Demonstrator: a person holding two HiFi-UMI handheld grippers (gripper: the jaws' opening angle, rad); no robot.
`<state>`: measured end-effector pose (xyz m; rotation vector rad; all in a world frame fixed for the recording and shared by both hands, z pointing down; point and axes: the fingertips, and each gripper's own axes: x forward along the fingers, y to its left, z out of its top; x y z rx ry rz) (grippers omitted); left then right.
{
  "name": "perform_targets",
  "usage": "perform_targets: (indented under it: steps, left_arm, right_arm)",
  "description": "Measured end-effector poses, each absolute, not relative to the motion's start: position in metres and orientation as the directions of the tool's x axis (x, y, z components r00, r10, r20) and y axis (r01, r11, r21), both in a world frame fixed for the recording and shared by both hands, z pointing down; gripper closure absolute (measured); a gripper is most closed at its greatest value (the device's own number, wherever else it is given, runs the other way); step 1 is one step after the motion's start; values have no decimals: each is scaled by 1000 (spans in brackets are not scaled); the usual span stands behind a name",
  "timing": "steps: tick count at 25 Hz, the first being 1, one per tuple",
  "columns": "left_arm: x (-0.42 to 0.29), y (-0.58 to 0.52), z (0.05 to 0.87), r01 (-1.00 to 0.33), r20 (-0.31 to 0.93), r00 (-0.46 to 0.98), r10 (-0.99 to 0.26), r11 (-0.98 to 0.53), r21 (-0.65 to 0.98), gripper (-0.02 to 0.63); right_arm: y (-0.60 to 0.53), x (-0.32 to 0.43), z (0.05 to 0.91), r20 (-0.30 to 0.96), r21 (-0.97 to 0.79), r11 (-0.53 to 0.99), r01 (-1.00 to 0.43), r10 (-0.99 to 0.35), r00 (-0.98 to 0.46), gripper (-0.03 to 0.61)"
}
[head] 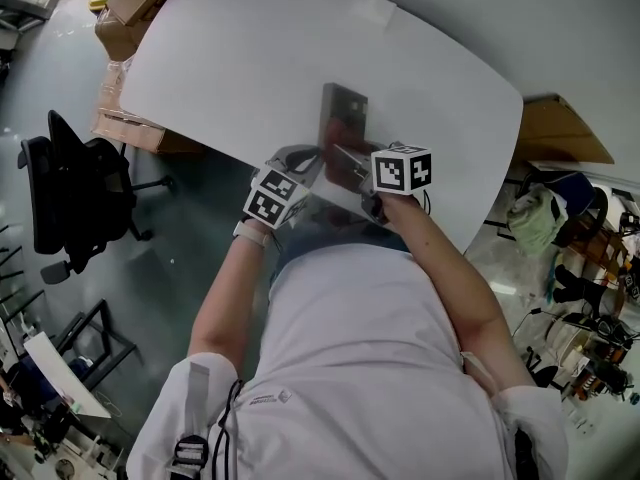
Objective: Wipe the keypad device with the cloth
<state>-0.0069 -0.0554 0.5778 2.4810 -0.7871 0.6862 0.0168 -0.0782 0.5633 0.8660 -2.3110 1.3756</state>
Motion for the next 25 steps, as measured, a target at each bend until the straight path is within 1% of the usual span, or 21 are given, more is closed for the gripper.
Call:
perform_targets:
  steps: [4, 9, 15, 21, 25]
  left_arm:
    - [-6, -54, 582, -613, 562, 728, -393, -740, 276, 601]
    - [-7, -52, 579, -607, 555, 739, -381, -734, 304, 601]
    - [-5, -51, 579, -601, 566, 735, -374, -746, 287, 601]
    - [-4, -51, 578, -597, 575, 730, -369, -754, 274, 601]
    - [-4, -51, 580, -600, 575, 727, -375, -755, 267, 601]
  right_arm:
    - [-79, 13, 572, 540, -699, 328, -635, -340, -770, 523]
    - [-82, 24, 581, 566, -690, 289, -663, -354, -744, 523]
    - [-85, 41, 594, 573, -705, 222, -674, -382, -725, 523]
    - [-84, 51, 603, 598, -683, 215, -698, -384, -704, 523]
    - [-83, 61, 612, 609, -683, 183, -707, -393, -689, 523]
